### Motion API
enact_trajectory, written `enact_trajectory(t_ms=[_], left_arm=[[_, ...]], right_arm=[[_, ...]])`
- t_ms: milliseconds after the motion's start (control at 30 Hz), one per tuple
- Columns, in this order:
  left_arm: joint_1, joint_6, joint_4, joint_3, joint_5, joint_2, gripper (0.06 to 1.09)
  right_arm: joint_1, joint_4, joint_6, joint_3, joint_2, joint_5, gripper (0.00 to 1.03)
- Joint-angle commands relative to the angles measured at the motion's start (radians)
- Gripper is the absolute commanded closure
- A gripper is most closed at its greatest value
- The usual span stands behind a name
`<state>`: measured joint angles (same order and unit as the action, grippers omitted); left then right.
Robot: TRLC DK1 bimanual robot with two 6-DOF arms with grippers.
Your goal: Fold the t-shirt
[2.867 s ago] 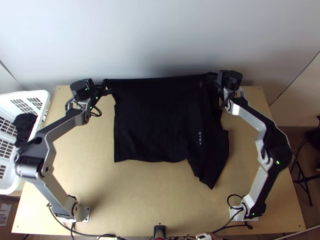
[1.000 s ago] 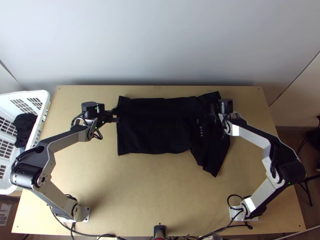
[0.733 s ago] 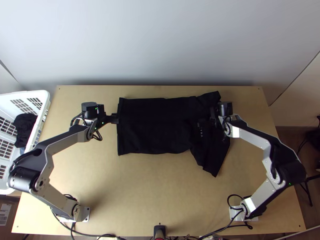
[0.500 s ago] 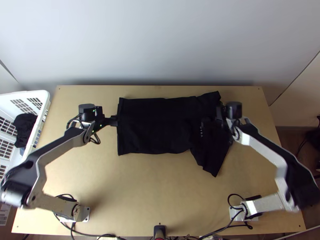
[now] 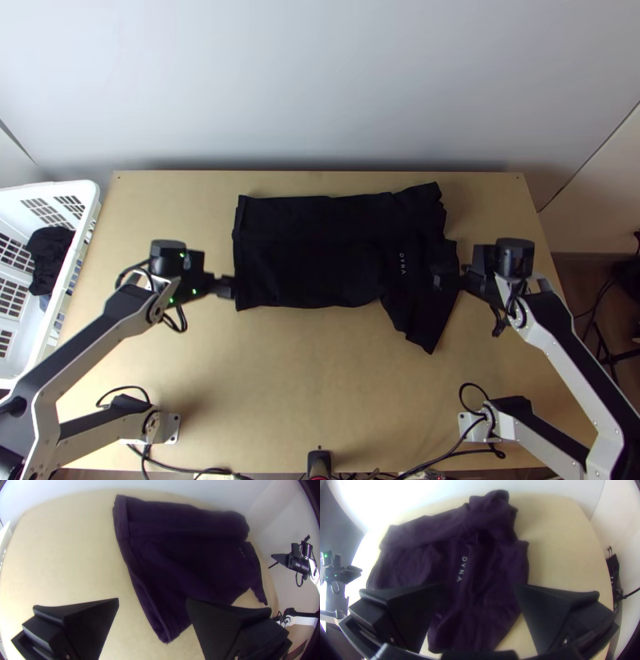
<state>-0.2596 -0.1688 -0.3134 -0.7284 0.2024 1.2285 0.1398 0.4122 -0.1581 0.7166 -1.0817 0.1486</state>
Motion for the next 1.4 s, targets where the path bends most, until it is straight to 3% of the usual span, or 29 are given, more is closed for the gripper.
enact_trajectory(t_ms=[0,333,767,900,1000,1067,1133,1367], left_arm=[[-0.079,-0.04,-0.154,0.032,0.015,-0.049,0.11],[-0.079,-0.098,-0.119,0.063,0.032,-0.086,0.11],[-0.093,-0.179,-0.039,0.066,0.032,-0.034,0.11],[-0.089,-0.178,-0.033,0.075,0.022,-0.02,0.11],[-0.079,-0.178,-0.026,0.078,0.012,-0.014,0.11],[-0.076,-0.179,-0.021,0.078,0.003,-0.006,0.11],[-0.076,-0.176,-0.009,0.084,0.0,-0.003,0.11],[-0.084,-0.167,0.019,0.076,0.0,0.017,0.11]], right_arm=[[0.001,0.129,-0.049,-0.04,0.069,0.006,0.07],[0.027,0.208,-0.06,-0.089,0.109,0.019,0.07],[0.104,0.428,-0.027,-0.063,0.124,0.08,0.07],[0.106,0.438,-0.024,-0.06,0.097,0.08,0.07],[0.104,0.444,0.002,-0.065,0.068,0.078,0.15],[0.098,0.438,0.045,-0.075,0.052,0.08,0.14],[0.096,0.418,0.054,-0.08,0.025,0.078,0.05],[0.053,0.401,0.084,-0.092,-0.158,0.078,0.04]])
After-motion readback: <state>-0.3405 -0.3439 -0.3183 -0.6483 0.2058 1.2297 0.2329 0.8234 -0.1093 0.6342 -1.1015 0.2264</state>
